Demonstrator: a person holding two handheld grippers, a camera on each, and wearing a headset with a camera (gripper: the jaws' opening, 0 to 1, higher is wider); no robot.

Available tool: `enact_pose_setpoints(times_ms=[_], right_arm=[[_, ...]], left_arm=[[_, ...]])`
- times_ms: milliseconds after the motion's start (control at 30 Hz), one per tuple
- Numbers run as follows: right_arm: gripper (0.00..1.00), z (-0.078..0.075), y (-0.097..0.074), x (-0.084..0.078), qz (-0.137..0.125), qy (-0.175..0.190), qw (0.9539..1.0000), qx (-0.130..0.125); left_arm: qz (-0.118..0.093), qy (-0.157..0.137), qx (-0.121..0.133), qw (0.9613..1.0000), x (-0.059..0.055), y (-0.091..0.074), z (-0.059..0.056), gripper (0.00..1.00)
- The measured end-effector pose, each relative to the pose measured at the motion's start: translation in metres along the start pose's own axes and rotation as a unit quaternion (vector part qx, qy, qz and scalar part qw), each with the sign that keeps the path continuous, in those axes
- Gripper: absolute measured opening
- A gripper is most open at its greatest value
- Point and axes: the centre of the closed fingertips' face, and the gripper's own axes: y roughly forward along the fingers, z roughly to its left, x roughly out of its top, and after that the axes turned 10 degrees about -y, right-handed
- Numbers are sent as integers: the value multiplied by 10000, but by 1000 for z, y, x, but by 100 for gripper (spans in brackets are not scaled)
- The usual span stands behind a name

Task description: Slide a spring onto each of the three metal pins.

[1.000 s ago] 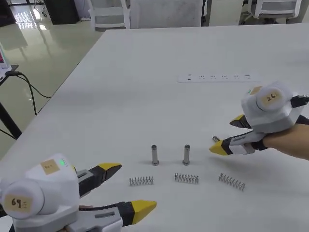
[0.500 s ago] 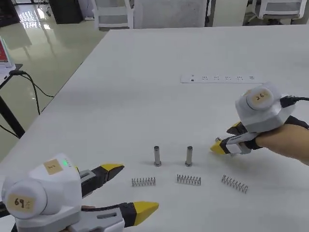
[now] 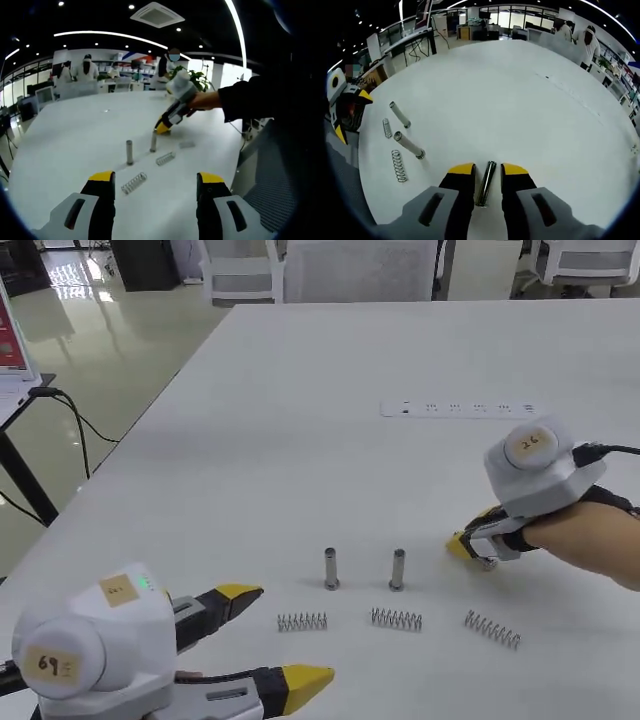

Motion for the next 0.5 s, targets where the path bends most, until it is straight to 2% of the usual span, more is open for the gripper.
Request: enact_pose_setpoints(times_ms=[333, 500], right_arm=[[13, -2, 3, -1, 100, 132, 9999, -36], [7, -5, 4, -2, 185, 115, 9997, -98]], left_arm=[[-11, -13, -2, 10000, 0, 0, -1, 61], [-14, -14, 1, 10000, 0, 1, -1, 61]])
